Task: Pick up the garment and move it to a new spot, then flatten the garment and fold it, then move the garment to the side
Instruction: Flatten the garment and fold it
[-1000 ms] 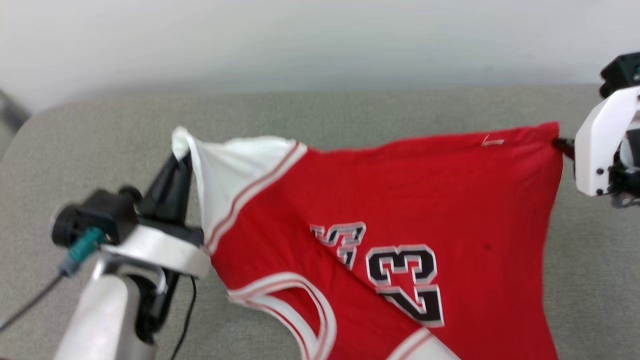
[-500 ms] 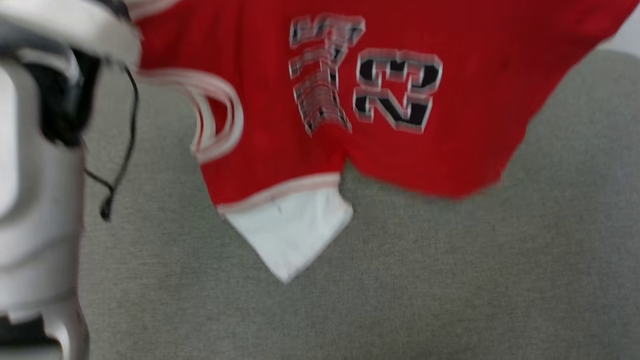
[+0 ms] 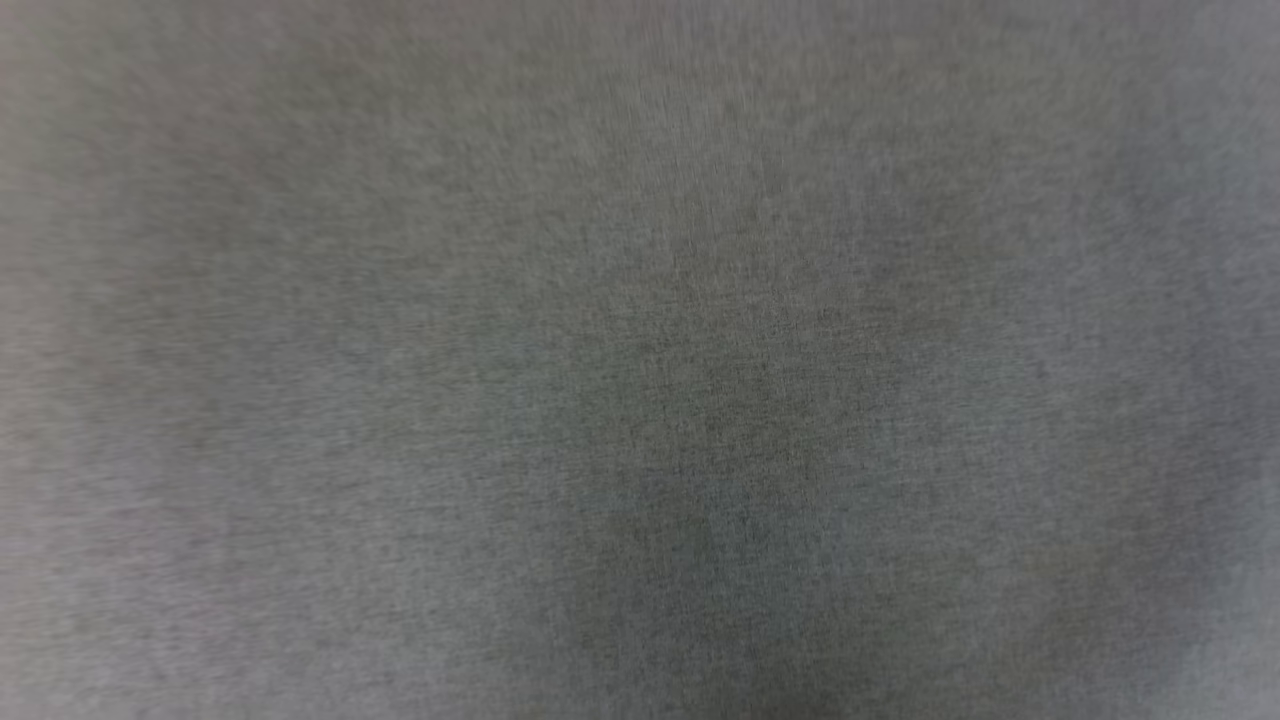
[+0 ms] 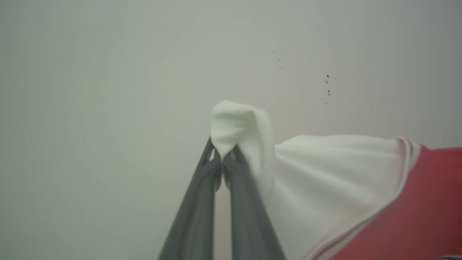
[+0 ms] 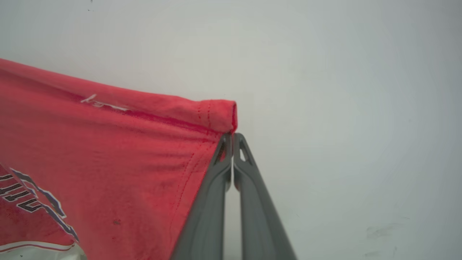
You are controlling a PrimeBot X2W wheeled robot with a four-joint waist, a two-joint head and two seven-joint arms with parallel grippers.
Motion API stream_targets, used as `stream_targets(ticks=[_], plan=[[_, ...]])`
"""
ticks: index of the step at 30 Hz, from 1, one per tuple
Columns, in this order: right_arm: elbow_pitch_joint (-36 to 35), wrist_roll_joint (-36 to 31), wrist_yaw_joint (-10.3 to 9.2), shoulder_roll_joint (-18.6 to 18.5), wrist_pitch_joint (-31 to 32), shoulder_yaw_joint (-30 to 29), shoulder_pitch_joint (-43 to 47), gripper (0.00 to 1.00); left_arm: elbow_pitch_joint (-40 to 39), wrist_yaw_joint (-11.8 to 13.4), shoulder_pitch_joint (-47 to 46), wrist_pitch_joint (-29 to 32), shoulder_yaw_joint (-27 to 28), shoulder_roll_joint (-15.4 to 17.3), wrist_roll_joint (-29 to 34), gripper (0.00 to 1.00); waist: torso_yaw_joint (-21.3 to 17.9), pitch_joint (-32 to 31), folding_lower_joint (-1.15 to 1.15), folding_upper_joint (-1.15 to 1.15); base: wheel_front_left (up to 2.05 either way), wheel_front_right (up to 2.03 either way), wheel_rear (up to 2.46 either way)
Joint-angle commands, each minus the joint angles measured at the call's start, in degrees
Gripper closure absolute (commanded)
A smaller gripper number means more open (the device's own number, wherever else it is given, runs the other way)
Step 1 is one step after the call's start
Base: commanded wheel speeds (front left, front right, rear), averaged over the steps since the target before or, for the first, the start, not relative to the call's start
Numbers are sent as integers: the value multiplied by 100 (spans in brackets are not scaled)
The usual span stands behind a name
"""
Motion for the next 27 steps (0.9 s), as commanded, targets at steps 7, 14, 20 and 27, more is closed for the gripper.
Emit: stream_targets(ticks=[7,14,20,27], plan=[[834,247,-8,19,-1087,550,-1027,100,302,185,-611,-52,-86,71,180,100,-260,1174,-1,0,0,0,0],[1618,666,-8,15,-1610,1332,-1409,100,454,225,-430,-235,-73,-30,67,100,-211,1447,-1,0,0,0,0],[2090,1121,-8,-149,-1825,2012,-1229,100,679,78,-52,-476,-48,-168,-177,100,-49,1392,-1,0,0,0,0],[2034,1776,-8,-526,-2071,2834,-47,100,740,-186,1270,-979,18,-317,-578,100,238,628,-1,0,0,0,0]])
